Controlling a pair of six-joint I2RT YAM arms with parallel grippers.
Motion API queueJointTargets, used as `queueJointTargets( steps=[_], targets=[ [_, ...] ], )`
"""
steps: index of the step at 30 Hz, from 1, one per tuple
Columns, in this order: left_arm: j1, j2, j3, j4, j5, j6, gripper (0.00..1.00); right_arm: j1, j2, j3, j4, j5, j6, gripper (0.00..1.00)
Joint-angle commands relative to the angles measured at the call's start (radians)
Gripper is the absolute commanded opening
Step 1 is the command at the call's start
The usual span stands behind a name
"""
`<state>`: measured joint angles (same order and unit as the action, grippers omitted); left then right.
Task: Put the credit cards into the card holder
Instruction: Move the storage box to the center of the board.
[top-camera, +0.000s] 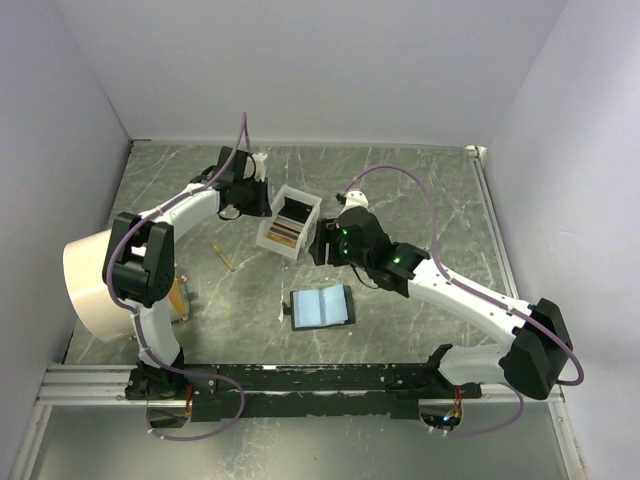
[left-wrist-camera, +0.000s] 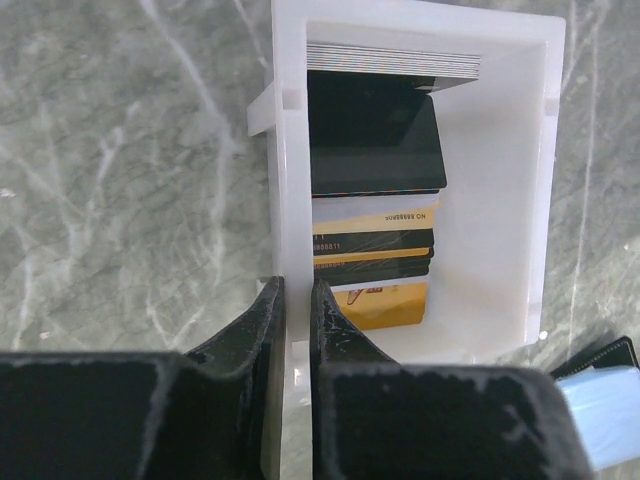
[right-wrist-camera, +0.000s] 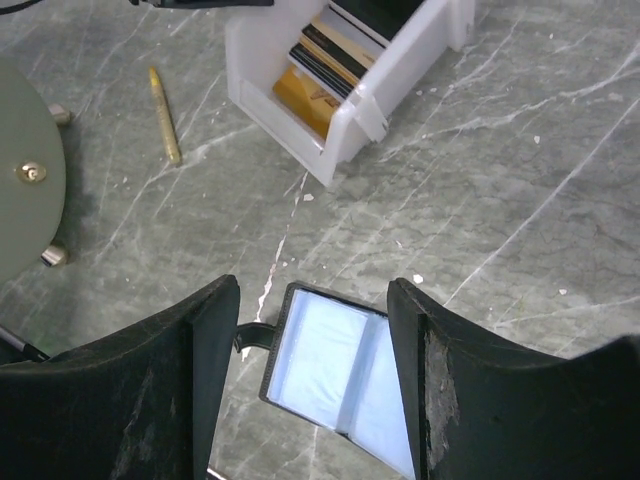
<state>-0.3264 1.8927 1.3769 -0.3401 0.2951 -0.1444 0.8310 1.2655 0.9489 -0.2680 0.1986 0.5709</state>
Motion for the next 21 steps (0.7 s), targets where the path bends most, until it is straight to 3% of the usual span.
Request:
queueJointTargets(
  steps=[1,11,17,21],
  targets=[
    [-0.054,-0.035,-0.004,0.05,0.125,0.046,0.1,-0.003,-0.019,0.026,0.0,0.021,-0.038,0.61],
    [-0.119,-0.05,-0.032,0.09,0.215,0.073,0.11,-0.004,0.008,0.029,-0.008,-0.005,-0.16,0.65],
    [-0.095,-0.052,0.019,0.037,0.129,-0.031,0.36,-0.005,0.11,0.093,-0.011,0.006,-0.258,0.67],
    [-0.024,-0.108,0.008,0.044,0.088,-0.151,0.46,-0.013,0.181,0.143,-0.017,0.019,-0.321,0.72]
  ],
)
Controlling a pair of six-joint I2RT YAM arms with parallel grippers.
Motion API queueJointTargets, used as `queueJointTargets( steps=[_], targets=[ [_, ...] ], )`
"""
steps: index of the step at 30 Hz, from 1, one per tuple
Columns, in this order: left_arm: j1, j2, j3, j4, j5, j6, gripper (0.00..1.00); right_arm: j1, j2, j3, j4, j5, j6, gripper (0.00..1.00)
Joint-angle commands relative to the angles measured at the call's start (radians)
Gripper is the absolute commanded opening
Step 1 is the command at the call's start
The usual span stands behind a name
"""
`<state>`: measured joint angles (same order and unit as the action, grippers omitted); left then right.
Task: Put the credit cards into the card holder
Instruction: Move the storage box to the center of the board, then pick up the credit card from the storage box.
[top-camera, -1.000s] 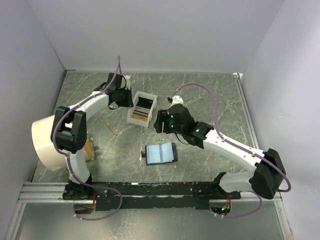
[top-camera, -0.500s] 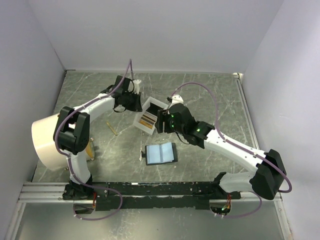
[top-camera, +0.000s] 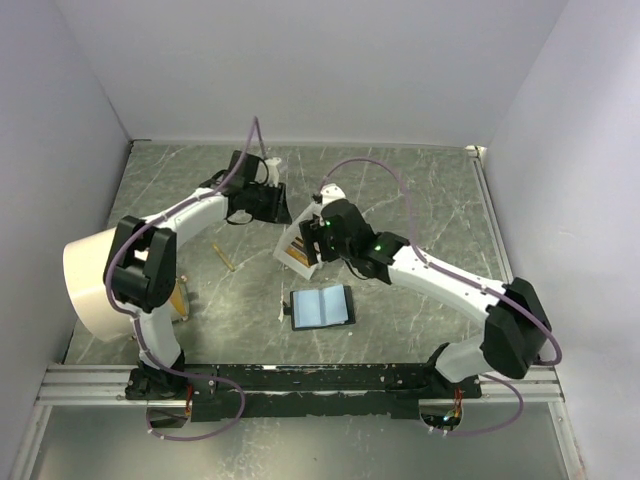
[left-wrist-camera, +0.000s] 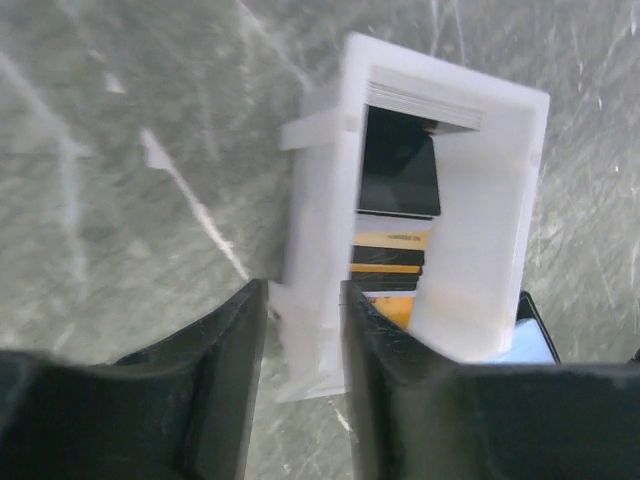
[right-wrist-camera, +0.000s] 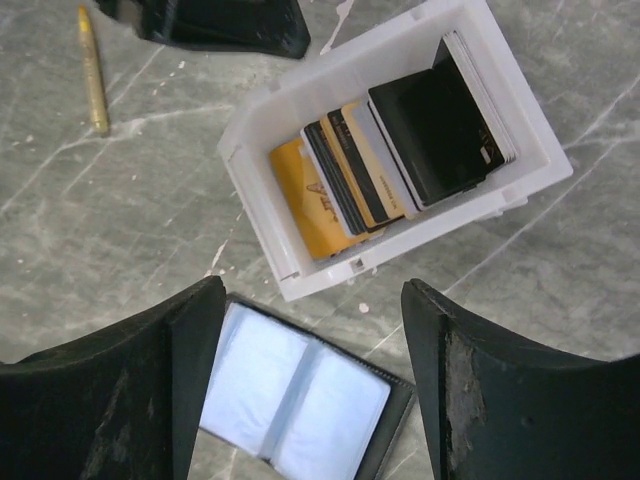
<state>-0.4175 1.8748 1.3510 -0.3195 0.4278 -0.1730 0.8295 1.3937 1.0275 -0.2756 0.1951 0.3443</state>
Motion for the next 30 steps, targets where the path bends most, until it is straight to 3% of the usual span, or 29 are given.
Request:
queueJointTargets(
  steps=[1,3,8,15,23,30],
  targets=[
    [0.08,-0.112,0.03,0.017,-0.063,-0.145,0.64,-0.013,0.073,0.08,-0.01,0.019,-0.11,0.74],
    [0.11,-0.175,0.005,0.033,-0.073,-0.168,0.74,-0.017,0.105,0.095,0.008,0.007,-0.152,0.78],
    [0.181,-0.361,-0.059,0.051,-0.153,-0.266,0.79,-0.044,0.235,0.176,-0.019,-0.003,-0.226,0.82],
    [0.201,-0.603,-0.07,-0.042,-0.309,-0.242,0.81,-0.053,0.372,0.255,-0.042,0.009,-0.291,0.82],
    [0.202,-0.891,-0.29,0.053,-0.495,-0.19,0.83,-0.053,0.527,0.378,-0.12,0.014,-0.374,0.81],
    [0.201,-0.997,-0.404,0.067,-0.635,-0.134,0.84,-0.047,0.596,0.415,-0.132,0.065,-0.436,0.81]
  ],
)
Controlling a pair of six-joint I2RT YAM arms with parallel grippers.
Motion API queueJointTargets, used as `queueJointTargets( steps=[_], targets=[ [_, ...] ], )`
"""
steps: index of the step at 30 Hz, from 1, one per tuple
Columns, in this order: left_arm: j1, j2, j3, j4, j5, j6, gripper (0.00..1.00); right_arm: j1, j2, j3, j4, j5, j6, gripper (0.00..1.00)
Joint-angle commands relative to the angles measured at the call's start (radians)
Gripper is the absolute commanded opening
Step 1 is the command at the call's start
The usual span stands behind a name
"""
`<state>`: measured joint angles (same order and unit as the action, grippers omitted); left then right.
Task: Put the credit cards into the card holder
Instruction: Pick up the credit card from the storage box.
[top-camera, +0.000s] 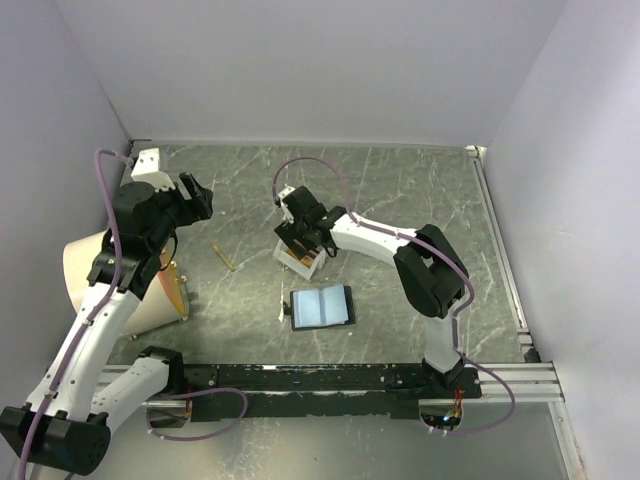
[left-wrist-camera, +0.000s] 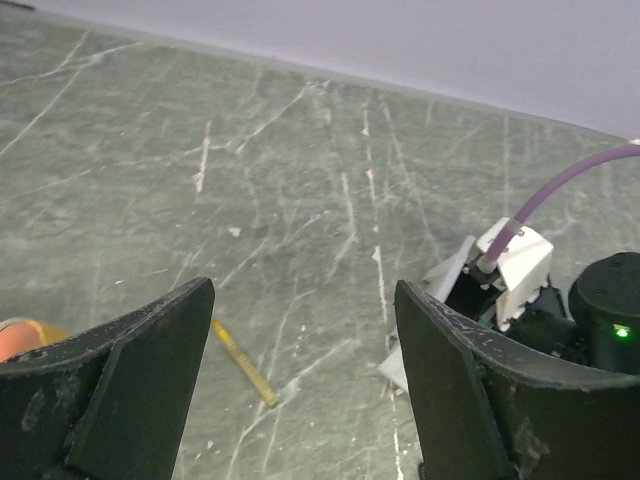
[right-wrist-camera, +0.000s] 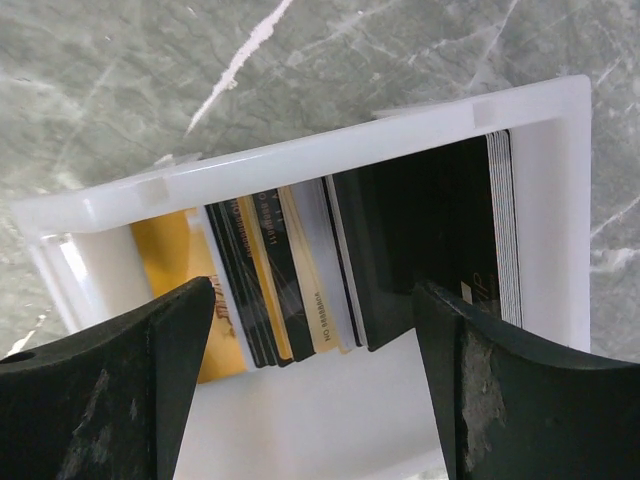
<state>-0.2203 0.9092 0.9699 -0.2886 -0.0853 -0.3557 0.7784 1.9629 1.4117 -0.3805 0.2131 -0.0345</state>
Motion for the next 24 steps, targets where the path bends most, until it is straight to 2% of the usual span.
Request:
queueJointTargets(
  steps=[1,15,24],
  targets=[
    [0.004,-0.038,-0.025,0.032,-0.133,0.05,0.84,0.007,0.033,0.032,-0.028,0.059,-0.067,0.81],
    [0.004,-0.074,-0.043,0.034,-0.152,0.05,0.85,0.027,0.091,0.028,-0.009,0.073,-0.115,0.85],
    [0.004,-0.083,-0.05,0.037,-0.157,0.052,0.85,0.034,0.064,-0.005,0.066,0.354,-0.082,0.77]
  ],
)
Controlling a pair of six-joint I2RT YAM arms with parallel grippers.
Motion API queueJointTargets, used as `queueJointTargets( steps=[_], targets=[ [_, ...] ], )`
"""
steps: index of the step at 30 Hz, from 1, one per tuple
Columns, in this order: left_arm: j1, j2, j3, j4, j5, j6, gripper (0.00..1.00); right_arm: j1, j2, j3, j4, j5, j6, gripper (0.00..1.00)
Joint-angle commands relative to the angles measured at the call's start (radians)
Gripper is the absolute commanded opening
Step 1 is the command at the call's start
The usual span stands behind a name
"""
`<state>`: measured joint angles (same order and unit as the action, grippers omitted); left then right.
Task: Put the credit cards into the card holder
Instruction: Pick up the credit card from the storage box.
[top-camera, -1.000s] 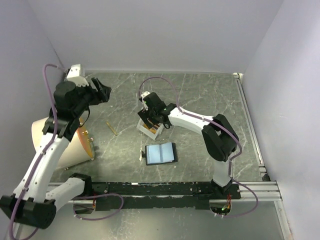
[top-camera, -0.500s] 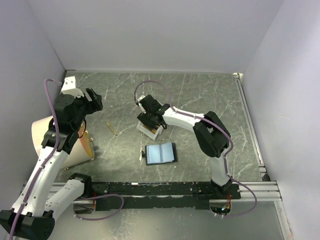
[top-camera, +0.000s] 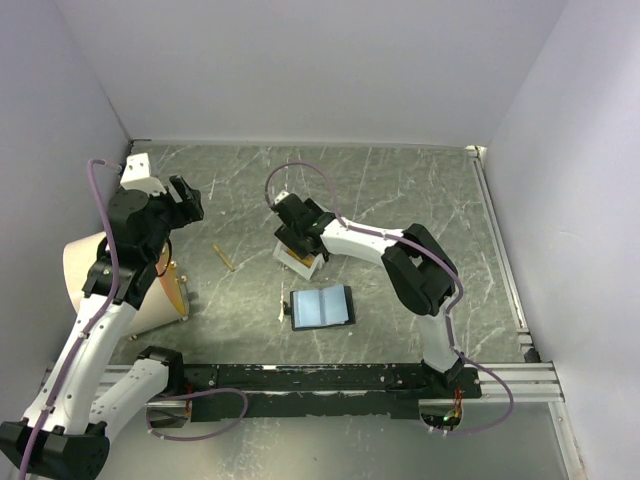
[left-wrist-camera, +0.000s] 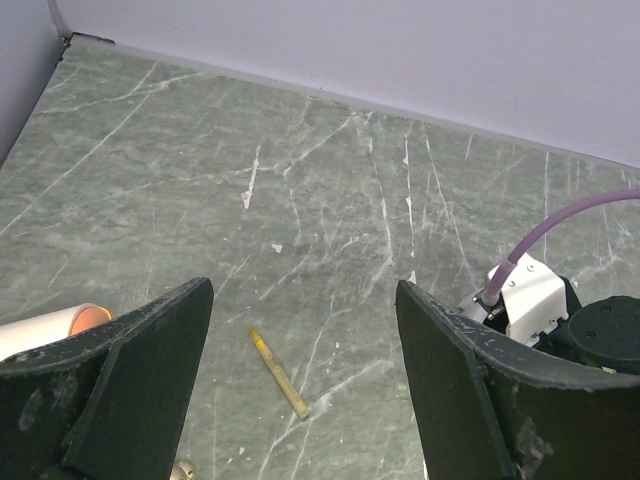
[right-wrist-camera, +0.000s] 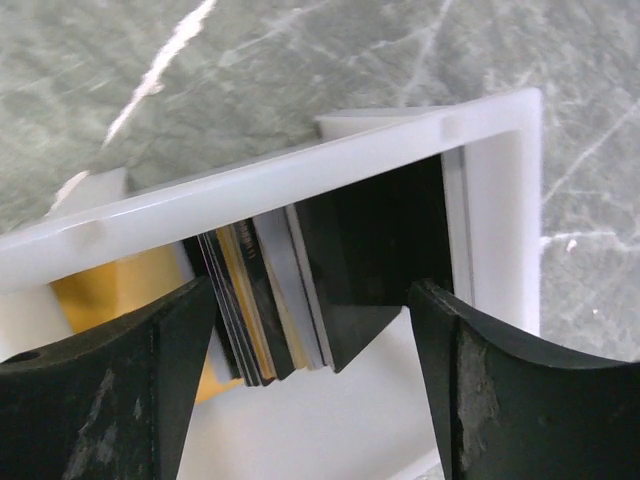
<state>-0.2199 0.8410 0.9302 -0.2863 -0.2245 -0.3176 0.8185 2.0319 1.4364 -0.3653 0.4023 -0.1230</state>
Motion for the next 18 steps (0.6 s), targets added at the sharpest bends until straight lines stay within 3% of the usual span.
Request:
queueJointTargets(
  steps=[1,12,18],
  targets=[
    [0.004,-0.014,-0.009,0.033,-0.019,0.014,0.85,-0.004,-0.006,-0.04,0.068,0.191,0.001,0.76],
    [0.004,-0.014,-0.011,0.031,-0.016,0.013,0.85,0.001,-0.048,-0.072,0.149,0.324,-0.045,0.66],
    [0.004,-0.009,-0.01,0.032,-0.011,0.015,0.85,0.003,-0.064,-0.082,0.185,0.337,-0.069,0.68]
  ],
)
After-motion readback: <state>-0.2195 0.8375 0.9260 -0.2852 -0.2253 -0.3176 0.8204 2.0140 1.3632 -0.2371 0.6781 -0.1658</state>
